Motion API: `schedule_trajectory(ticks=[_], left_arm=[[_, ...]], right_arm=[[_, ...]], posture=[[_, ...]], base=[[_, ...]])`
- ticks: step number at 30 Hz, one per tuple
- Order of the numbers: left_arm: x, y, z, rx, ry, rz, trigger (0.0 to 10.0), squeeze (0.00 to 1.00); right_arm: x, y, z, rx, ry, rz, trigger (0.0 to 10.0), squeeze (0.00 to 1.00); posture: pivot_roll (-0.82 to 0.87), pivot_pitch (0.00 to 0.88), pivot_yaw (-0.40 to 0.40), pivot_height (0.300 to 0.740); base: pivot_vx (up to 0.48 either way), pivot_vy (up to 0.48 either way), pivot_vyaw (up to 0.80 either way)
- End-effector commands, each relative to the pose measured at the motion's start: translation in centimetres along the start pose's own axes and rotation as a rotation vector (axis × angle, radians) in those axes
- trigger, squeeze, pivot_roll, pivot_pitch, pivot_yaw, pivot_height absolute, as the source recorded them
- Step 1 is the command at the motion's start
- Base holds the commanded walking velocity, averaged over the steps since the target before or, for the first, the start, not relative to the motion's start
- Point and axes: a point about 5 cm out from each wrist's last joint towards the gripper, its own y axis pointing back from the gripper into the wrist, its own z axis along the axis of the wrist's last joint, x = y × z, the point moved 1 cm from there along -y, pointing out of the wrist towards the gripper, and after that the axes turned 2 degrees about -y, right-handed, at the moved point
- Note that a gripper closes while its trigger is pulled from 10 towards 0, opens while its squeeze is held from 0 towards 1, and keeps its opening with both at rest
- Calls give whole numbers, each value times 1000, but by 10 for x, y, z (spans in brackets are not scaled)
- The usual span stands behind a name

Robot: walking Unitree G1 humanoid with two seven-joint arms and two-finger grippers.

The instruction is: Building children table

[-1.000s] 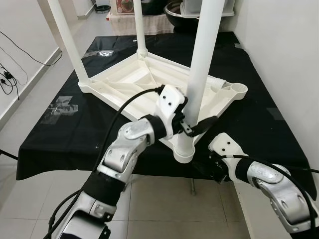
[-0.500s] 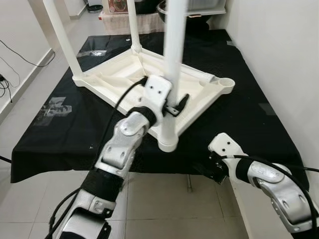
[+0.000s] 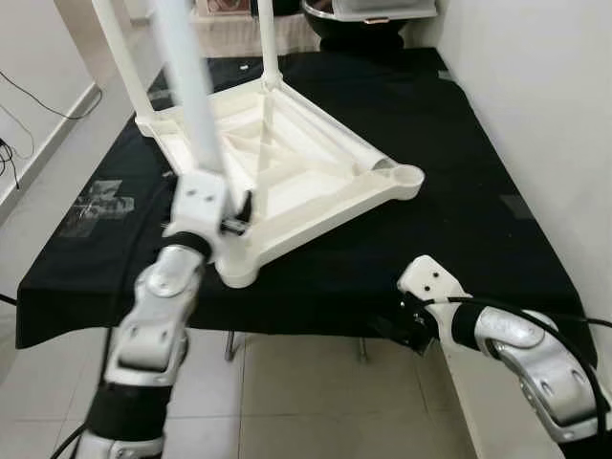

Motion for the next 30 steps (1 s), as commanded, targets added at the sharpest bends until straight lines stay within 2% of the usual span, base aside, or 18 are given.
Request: schedule_trajectory(ticks=[1,3,5,6,8,9,11,12,14,15,16,17,18,23,25,28,29,30], left_arm=[[32,10,-13,68,-60,123,10000,0],[40,13,-15,76,-72,145,10000,0],[62,20,-18,89,-118,208,10000,0],[62,20,-18,89,-118,208,10000,0],[88,27,-21,108,-167,284,10000,0],[88,27,-21,108,-167,284,10000,0],[112,33,-19,121,-207,360,10000,0],[112,33,-19,121,-207,360,10000,0],[139,39,-12,117,-257,435,10000,0],[139,39,-12,117,-257,435,10000,0],[163,44,-5,114,-300,502,10000,0],[172,46,-2,112,-317,524,10000,0],[172,46,-2,112,-317,524,10000,0],[204,54,2,115,-365,606,10000,0],[207,55,2,114,-370,614,10000,0],[208,54,3,104,-369,619,10000,0],[205,51,3,90,-355,606,10000,0],[190,43,4,55,-306,540,10000,0]], right_arm=[[3,-3,-1,-5,1,27,10000,0],[2,-4,0,-6,3,29,10000,0],[3,-7,2,-13,6,40,10000,0],[3,-7,2,-13,6,40,10000,0],[5,-10,4,-20,11,55,10000,0],[5,-10,4,-20,11,55,10000,0],[7,-13,6,-29,12,65,10000,0],[7,-13,6,-29,12,65,10000,0],[7,-13,7,-36,12,70,10000,0],[7,-13,7,-36,12,70,10000,0],[6,-13,8,-40,14,74,10000,0],[6,-12,8,-41,16,75,10000,0],[6,-12,8,-41,16,75,10000,0],[5,-12,9,-47,19,82,10000,0],[6,-12,10,-48,21,85,10000,0],[6,-13,11,-50,24,90,10000,0],[6,-13,11,-51,25,92,10000,0],[6,-14,12,-52,26,93,10000,0]], posture=[[114,159,-30,740],[117,159,-31,740],[132,159,-40,740],[132,159,-40,740],[139,161,-46,740],[139,161,-46,740],[141,162,-50,740],[141,162,-50,740],[140,166,-55,740],[140,166,-55,740],[137,168,-58,740],[136,169,-61,740],[136,169,-61,740],[131,173,-72,740],[130,174,-72,740],[127,175,-76,740],[127,175,-78,740],[127,175,-78,740]], base=[[0,0,0],[0,0,0],[0,0,0],[0,0,0],[0,0,0],[0,0,0],[0,0,0],[0,0,0],[0,0,0],[0,0,0],[0,0,0],[0,0,0],[0,0,0],[0,0,0],[0,0,0],[0,0,0],[0,0,0],[0,0,0]])
